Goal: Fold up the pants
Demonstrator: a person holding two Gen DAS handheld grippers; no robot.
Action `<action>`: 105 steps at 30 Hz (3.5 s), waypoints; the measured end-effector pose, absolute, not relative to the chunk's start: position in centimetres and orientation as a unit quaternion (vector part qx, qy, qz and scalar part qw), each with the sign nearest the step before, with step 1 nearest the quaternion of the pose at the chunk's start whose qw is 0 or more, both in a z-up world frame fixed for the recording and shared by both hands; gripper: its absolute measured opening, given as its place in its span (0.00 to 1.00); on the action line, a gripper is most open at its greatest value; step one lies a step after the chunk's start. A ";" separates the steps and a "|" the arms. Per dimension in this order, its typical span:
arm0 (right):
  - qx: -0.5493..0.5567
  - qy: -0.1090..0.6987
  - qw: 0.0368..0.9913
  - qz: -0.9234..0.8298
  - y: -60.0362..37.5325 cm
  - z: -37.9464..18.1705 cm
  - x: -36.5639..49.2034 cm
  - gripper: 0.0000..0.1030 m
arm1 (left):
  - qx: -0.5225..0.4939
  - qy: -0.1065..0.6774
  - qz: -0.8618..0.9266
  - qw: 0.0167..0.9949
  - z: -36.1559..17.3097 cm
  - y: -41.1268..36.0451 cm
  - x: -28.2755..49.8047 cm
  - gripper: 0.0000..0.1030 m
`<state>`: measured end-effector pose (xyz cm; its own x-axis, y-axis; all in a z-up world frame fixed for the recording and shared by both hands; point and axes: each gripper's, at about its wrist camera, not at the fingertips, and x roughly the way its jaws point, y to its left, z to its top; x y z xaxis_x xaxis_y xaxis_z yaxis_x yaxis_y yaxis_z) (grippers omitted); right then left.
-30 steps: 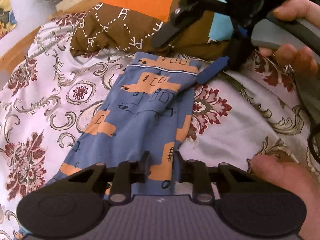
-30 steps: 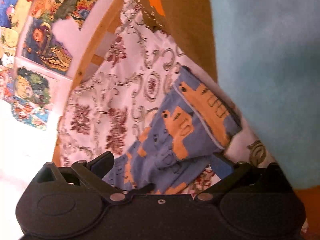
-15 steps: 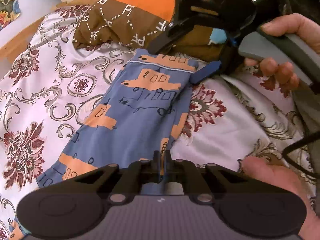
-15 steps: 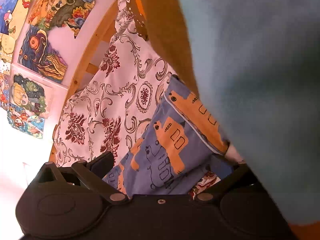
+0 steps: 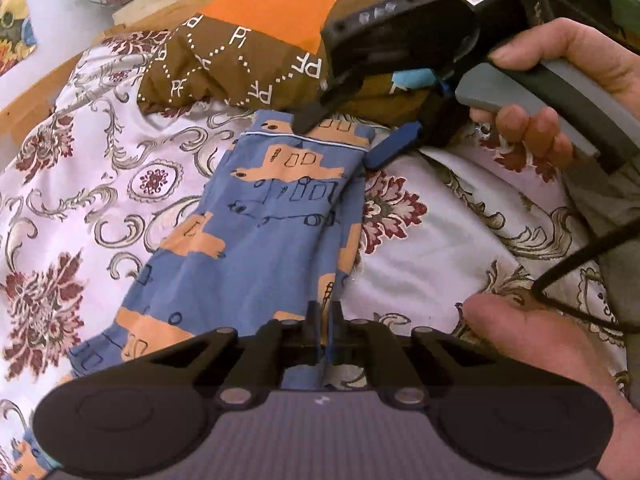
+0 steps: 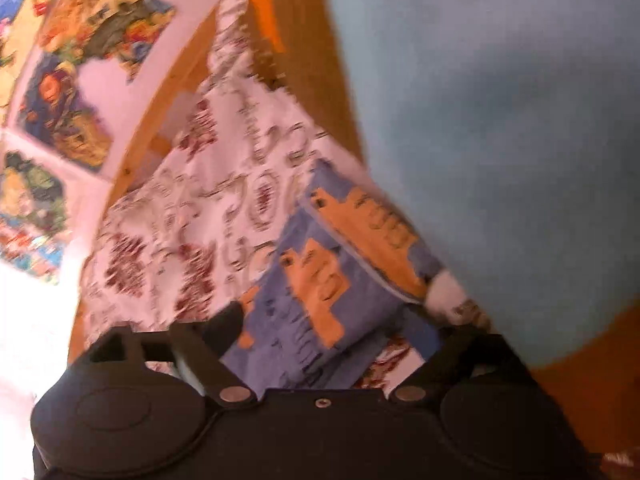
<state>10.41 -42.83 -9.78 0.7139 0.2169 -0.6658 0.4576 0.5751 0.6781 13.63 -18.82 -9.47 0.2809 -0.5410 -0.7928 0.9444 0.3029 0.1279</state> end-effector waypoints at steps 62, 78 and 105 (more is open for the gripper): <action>0.109 0.405 0.907 -0.042 -28.3 -7.3 11.6 0.99 | 0.276 0.323 -0.368 0.827 -2.4 -1.3 24.4 1.00; -0.082 0.386 0.875 0.280 -11.3 -8.2 19.9 0.99 | 0.129 0.580 -0.384 0.707 -8.6 3.7 40.7 0.47; -0.031 0.379 0.914 0.141 -17.1 -10.0 27.0 0.86 | 0.193 0.480 -0.394 0.760 -7.7 2.3 39.1 0.08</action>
<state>26.97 -17.14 -9.98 0.6736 0.2341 -0.7010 -0.2813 0.9583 0.0497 39.08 2.34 -7.72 0.2286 -0.4133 -0.8814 0.7834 0.6156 -0.0855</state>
